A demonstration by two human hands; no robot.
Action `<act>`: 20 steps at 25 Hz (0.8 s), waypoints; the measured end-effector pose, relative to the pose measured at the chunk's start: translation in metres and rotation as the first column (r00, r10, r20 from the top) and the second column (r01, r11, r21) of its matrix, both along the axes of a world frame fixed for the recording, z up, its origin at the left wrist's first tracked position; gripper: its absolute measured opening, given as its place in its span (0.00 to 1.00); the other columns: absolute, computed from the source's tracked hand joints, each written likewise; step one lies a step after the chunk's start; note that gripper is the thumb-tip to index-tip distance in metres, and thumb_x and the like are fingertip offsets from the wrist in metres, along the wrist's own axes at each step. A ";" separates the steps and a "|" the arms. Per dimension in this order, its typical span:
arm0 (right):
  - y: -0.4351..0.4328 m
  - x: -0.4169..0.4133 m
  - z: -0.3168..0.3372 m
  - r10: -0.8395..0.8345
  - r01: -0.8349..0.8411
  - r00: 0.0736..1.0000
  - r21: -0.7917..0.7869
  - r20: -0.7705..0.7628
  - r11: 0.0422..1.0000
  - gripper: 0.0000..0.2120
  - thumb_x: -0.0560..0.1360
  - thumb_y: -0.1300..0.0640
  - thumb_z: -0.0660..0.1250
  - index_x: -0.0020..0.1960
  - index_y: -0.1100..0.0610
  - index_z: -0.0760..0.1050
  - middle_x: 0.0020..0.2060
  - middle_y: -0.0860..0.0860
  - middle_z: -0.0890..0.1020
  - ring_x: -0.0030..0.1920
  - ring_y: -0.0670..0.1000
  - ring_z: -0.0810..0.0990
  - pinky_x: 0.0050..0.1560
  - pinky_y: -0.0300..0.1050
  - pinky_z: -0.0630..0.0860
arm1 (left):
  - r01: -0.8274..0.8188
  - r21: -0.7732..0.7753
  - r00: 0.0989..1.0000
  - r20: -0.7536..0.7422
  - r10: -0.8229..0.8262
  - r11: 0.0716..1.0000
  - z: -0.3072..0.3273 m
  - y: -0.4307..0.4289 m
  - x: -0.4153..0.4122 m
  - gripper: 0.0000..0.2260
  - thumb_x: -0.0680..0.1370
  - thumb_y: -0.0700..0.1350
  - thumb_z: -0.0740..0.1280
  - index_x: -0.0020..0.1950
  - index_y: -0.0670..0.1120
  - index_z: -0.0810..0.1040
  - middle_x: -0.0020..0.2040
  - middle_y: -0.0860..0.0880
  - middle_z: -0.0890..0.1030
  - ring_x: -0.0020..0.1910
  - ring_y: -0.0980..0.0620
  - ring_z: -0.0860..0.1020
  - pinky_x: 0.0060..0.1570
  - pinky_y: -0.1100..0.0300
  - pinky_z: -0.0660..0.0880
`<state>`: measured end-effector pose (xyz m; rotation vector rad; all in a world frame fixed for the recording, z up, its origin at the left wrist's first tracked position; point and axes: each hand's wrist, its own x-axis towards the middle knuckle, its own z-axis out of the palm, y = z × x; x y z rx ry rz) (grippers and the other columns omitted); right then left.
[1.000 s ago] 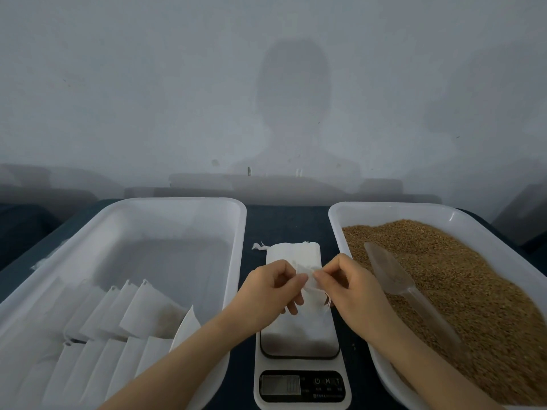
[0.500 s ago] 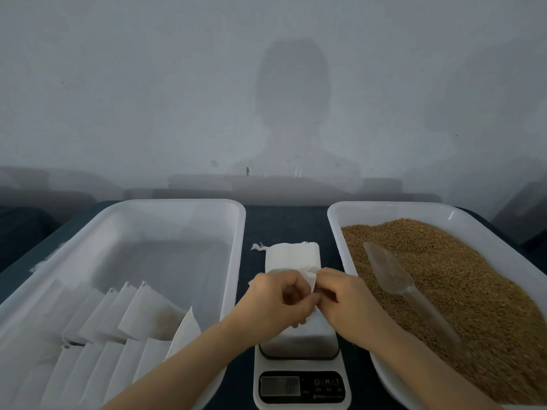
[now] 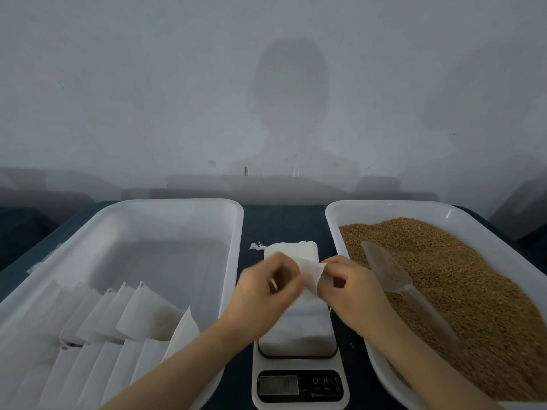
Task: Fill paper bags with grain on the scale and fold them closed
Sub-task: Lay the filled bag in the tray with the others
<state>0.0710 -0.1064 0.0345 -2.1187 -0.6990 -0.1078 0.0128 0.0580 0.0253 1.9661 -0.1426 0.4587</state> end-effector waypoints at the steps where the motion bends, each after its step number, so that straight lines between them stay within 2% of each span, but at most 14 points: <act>1: -0.001 0.001 0.000 -0.005 0.007 0.998 0.031 -0.061 0.999 0.06 0.73 0.53 0.69 0.41 0.55 0.81 0.40 0.46 0.79 0.40 0.45 0.77 0.38 0.36 0.71 | -0.120 -0.061 0.993 0.005 0.121 0.991 0.000 0.002 0.004 0.05 0.75 0.49 0.69 0.47 0.58 0.74 0.40 0.58 0.76 0.36 0.59 0.75 0.35 0.67 0.73; 2: -0.002 0.002 0.001 -0.005 0.012 0.993 0.054 -0.119 0.998 0.08 0.73 0.49 0.69 0.41 0.53 0.81 0.40 0.46 0.80 0.39 0.45 0.78 0.38 0.37 0.72 | -0.216 -0.121 0.976 -0.035 0.214 0.969 0.000 0.005 0.008 0.07 0.76 0.49 0.68 0.52 0.57 0.72 0.45 0.59 0.75 0.41 0.59 0.75 0.38 0.68 0.74; 4: -0.004 0.003 0.003 -0.003 0.020 0.978 0.081 -0.208 0.996 0.13 0.71 0.41 0.67 0.42 0.50 0.81 0.39 0.46 0.81 0.37 0.44 0.78 0.38 0.39 0.73 | -0.248 -0.215 0.959 -0.190 0.208 0.945 0.001 0.011 0.015 0.08 0.78 0.49 0.65 0.57 0.52 0.72 0.52 0.57 0.76 0.48 0.59 0.77 0.39 0.72 0.74; 6: -0.007 0.005 0.005 0.009 0.017 0.963 0.096 -0.268 0.995 0.15 0.69 0.37 0.67 0.44 0.48 0.81 0.39 0.46 0.82 0.36 0.43 0.79 0.37 0.37 0.74 | -0.177 -0.274 0.963 -0.245 0.109 0.945 0.000 0.015 0.019 0.06 0.80 0.47 0.63 0.51 0.46 0.78 0.45 0.56 0.81 0.43 0.63 0.79 0.36 0.75 0.73; 8: -0.009 0.007 0.006 0.056 -0.017 0.938 0.113 -0.343 0.993 0.09 0.70 0.40 0.68 0.45 0.43 0.82 0.39 0.41 0.84 0.39 0.38 0.81 0.42 0.34 0.76 | -0.154 -0.277 0.966 -0.242 0.086 0.948 0.000 0.015 0.018 0.10 0.80 0.46 0.62 0.45 0.43 0.80 0.38 0.56 0.81 0.36 0.65 0.78 0.34 0.74 0.72; 10: -0.012 0.010 0.006 0.117 -0.063 0.899 0.139 -0.423 0.988 0.04 0.74 0.48 0.69 0.46 0.42 0.83 0.43 0.41 0.85 0.45 0.39 0.82 0.52 0.40 0.77 | -0.184 -0.284 0.965 -0.235 0.117 0.941 0.000 0.013 0.018 0.12 0.81 0.47 0.61 0.44 0.42 0.80 0.36 0.54 0.80 0.35 0.63 0.77 0.33 0.74 0.71; 12: -0.014 0.011 0.005 0.112 -0.060 0.895 0.132 -0.433 0.989 0.05 0.75 0.51 0.68 0.46 0.43 0.83 0.43 0.44 0.85 0.48 0.45 0.83 0.55 0.48 0.78 | -0.219 -0.272 0.966 -0.195 0.169 0.937 0.001 0.014 0.016 0.09 0.79 0.49 0.63 0.48 0.44 0.78 0.41 0.55 0.79 0.41 0.60 0.77 0.35 0.73 0.72; 13: -0.014 0.011 0.006 0.099 -0.050 0.900 0.125 -0.423 0.991 0.05 0.74 0.48 0.68 0.47 0.43 0.83 0.43 0.45 0.85 0.48 0.48 0.83 0.55 0.50 0.78 | -0.221 -0.183 0.970 -0.141 0.197 0.958 0.001 0.014 0.013 0.09 0.77 0.51 0.66 0.54 0.48 0.76 0.48 0.57 0.78 0.48 0.58 0.76 0.41 0.73 0.73; 14: -0.014 0.010 0.006 0.096 -0.050 0.910 0.123 -0.404 0.991 0.07 0.72 0.44 0.68 0.47 0.42 0.82 0.42 0.44 0.85 0.46 0.47 0.83 0.52 0.49 0.79 | -0.215 -0.001 0.976 -0.035 0.214 0.977 0.002 0.014 0.009 0.18 0.74 0.53 0.70 0.61 0.51 0.72 0.57 0.59 0.75 0.57 0.57 0.74 0.50 0.70 0.72; 15: -0.013 0.008 0.008 0.101 -0.057 0.914 0.122 -0.393 0.991 0.09 0.71 0.40 0.68 0.46 0.41 0.82 0.41 0.43 0.85 0.44 0.44 0.83 0.48 0.45 0.78 | -0.189 0.229 0.981 0.094 0.172 0.955 0.001 0.014 0.007 0.30 0.70 0.57 0.73 0.67 0.52 0.66 0.64 0.58 0.70 0.65 0.56 0.68 0.61 0.66 0.68; 16: -0.013 0.007 0.006 0.111 -0.075 0.918 0.109 -0.381 0.991 0.09 0.70 0.38 0.67 0.45 0.39 0.82 0.38 0.42 0.84 0.39 0.42 0.82 0.43 0.39 0.76 | -0.170 0.462 0.977 0.197 0.086 0.870 -0.002 0.011 0.006 0.39 0.66 0.61 0.73 0.72 0.53 0.61 0.69 0.55 0.67 0.70 0.55 0.62 0.68 0.60 0.61; 17: -0.011 0.005 0.007 0.118 -0.091 0.920 0.089 -0.375 0.992 0.07 0.71 0.39 0.66 0.42 0.38 0.81 0.35 0.43 0.83 0.34 0.42 0.80 0.36 0.35 0.73 | -0.166 0.637 0.970 0.244 0.007 0.753 -0.004 0.007 0.006 0.43 0.65 0.63 0.73 0.74 0.52 0.57 0.72 0.53 0.64 0.73 0.54 0.57 0.70 0.54 0.56; 18: -0.010 0.004 0.006 0.134 -0.119 0.921 0.064 -0.365 0.991 0.05 0.72 0.42 0.66 0.40 0.38 0.80 0.32 0.43 0.82 0.30 0.41 0.78 0.31 0.33 0.71 | -0.158 0.720 0.967 0.252 -0.042 0.676 -0.005 0.002 0.006 0.44 0.66 0.62 0.74 0.74 0.52 0.55 0.72 0.51 0.65 0.74 0.52 0.56 0.70 0.49 0.55; 20: -0.009 0.003 0.005 0.184 -0.187 0.921 0.024 -0.342 0.982 0.07 0.74 0.48 0.66 0.40 0.37 0.79 0.34 0.41 0.82 0.33 0.40 0.78 0.32 0.31 0.72 | -0.150 0.758 0.969 0.239 -0.056 0.635 -0.009 -0.004 0.007 0.41 0.66 0.56 0.77 0.72 0.50 0.59 0.68 0.49 0.72 0.71 0.49 0.64 0.67 0.42 0.63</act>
